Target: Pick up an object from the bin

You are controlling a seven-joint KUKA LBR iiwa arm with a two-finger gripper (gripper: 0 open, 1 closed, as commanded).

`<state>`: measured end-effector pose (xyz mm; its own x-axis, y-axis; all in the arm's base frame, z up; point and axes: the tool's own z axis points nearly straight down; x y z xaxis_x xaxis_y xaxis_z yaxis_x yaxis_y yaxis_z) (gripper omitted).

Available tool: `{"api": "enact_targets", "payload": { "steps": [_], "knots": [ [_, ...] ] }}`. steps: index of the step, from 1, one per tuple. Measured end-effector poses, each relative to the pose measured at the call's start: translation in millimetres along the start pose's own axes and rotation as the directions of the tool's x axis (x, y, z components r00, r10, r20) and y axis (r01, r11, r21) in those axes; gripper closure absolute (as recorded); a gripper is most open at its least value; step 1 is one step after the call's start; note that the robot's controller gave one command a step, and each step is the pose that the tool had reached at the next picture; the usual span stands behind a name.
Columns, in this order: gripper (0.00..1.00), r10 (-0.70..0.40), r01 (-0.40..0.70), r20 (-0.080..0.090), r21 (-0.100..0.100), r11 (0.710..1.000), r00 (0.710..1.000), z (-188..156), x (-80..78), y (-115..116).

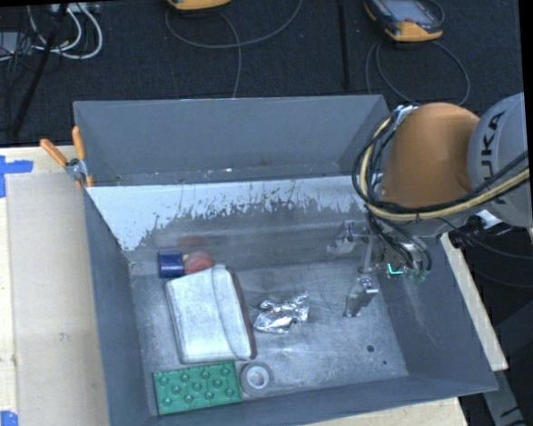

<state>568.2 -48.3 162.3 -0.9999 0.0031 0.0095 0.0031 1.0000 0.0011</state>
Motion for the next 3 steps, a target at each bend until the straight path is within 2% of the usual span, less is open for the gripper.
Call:
{"api": "enact_targets", "payload": {
  "steps": [1, 2, 3],
  "knots": [
    [0.0, -0.36, 0.36, 0.007, 0.006, 0.933, 0.933, 89, 7.3, 97],
    [0.0, -0.314, 0.314, 0.012, 0.004, 0.95, 0.949, 61, 4.6, 88],
    [0.0, -0.308, 0.308, 0.01, 0.003, 0.951, 0.951, 59, 2.3, 87]
  ]
}}
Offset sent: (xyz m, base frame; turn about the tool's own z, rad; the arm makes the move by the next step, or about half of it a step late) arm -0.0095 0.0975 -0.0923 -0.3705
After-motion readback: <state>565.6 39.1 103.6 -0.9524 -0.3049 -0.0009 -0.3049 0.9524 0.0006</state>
